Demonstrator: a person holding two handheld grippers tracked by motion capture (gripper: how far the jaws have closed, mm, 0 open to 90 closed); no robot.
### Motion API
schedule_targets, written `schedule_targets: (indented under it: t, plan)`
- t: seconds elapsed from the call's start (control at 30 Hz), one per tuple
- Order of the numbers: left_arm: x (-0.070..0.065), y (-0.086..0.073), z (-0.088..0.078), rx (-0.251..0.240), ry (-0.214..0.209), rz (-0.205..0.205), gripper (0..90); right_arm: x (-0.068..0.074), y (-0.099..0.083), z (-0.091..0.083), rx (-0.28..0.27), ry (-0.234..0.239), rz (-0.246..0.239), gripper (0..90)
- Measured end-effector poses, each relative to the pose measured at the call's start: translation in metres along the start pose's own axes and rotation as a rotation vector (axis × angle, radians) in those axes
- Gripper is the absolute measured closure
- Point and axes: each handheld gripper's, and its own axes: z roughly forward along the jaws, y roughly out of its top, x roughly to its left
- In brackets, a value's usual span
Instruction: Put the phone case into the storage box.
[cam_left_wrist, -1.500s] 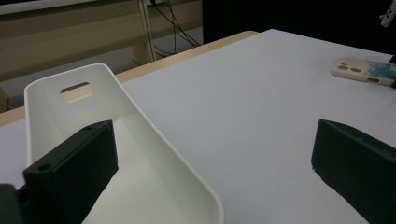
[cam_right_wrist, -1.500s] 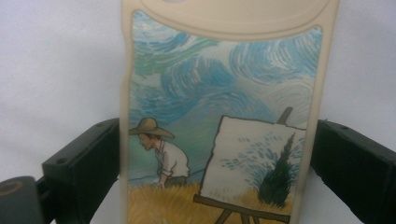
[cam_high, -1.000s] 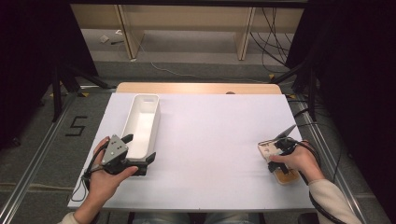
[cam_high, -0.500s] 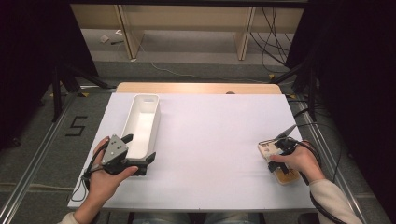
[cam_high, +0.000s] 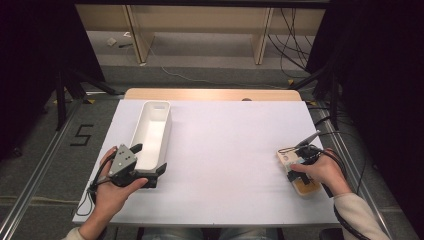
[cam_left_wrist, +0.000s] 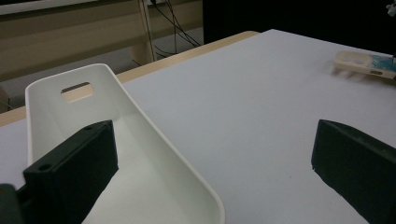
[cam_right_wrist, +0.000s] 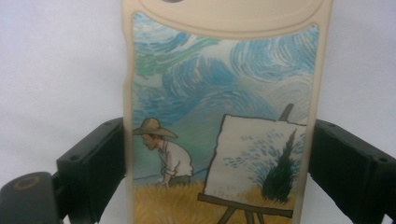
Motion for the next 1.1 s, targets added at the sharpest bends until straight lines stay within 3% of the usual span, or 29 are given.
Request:
schedule_targets:
  t: [1.1]
  plan:
    - [0.000, 0.000, 0.000, 0.000, 0.001, 0.001, 0.1, 0.013, 0.007, -0.022, -0.180, 0.036, 0.006, 11.1]
